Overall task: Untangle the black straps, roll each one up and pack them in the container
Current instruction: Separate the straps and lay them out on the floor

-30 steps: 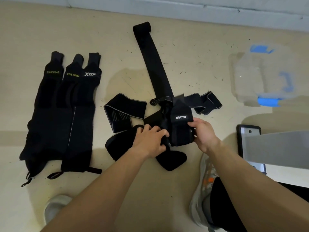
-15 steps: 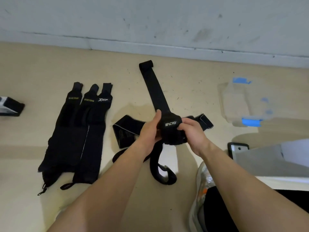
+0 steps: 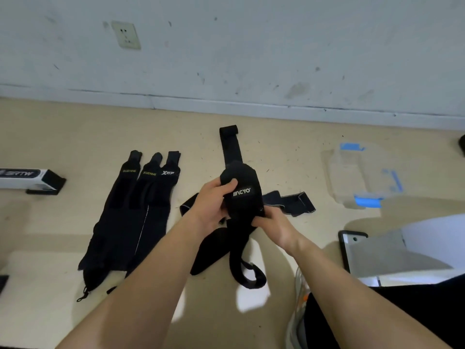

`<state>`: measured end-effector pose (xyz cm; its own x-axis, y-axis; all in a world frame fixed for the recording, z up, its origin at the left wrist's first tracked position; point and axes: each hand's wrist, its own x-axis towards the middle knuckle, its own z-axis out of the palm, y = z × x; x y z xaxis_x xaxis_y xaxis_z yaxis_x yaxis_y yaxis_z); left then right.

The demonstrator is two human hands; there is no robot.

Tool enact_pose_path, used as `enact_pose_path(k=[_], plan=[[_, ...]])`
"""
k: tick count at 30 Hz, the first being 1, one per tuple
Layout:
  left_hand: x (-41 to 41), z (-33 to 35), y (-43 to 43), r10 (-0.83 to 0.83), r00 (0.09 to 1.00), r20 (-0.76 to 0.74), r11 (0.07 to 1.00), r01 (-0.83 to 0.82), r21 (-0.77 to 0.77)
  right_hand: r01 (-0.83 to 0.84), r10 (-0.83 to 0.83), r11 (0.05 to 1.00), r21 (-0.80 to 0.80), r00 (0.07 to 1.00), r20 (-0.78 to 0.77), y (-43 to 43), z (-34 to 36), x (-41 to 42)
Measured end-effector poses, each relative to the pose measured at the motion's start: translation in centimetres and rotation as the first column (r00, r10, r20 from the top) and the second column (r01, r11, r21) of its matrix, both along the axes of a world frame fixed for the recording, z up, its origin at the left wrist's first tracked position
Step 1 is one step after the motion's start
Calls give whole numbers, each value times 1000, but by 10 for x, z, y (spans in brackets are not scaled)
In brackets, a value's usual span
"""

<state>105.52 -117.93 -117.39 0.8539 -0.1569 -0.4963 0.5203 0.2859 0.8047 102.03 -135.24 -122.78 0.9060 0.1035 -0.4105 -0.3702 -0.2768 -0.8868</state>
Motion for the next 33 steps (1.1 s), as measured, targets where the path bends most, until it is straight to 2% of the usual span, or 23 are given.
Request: enact_pose_path(k=[2, 4, 9, 13, 16, 17, 19, 22, 27, 30, 33], plan=[[0, 11, 3, -21, 1000, 19, 999, 22, -47, -70, 72, 995, -74, 997, 18, -3, 0, -2], [0, 18, 7, -12, 999, 46, 996, 16, -87, -91, 93, 992, -83, 995, 25, -8, 0, -4], [3, 13, 28, 169, 985, 44, 974, -160, -163, -3, 10, 995, -97, 997, 81, -13, -1, -5], [5, 2, 45, 331, 942, -52, 924, -335, -186, 79, -80, 997, 14, 990, 117, -5, 7, -4], [10, -1, 50, 377, 924, -58, 906, -381, -185, -64, 59, 993, 99, 997, 44, -3, 11, -5], [12, 0, 51, 386, 921, -53, 903, -389, -183, -144, 143, 988, 57, 990, 12, -3, 8, -5], [16, -1, 52, 403, 914, -49, 895, -405, -186, -274, 272, 954, -123, 962, -36, -6, -5, -6], [20, -6, 58, 445, 893, -69, 870, -449, -204, -309, 296, 908, -281, 951, -89, -14, -24, -11], [23, -12, 68, 479, 876, -60, 852, -480, -207, -191, 158, 935, -297, 979, -130, -33, -41, -16], [26, -17, 79, 497, 865, -65, 842, -499, -206, -19, 11, 986, -166, 999, -50, -33, -29, -11], [28, -18, 88, 524, 846, -99, 819, -533, -214, 178, -178, 984, -1, 984, 29, -28, -3, 3]])
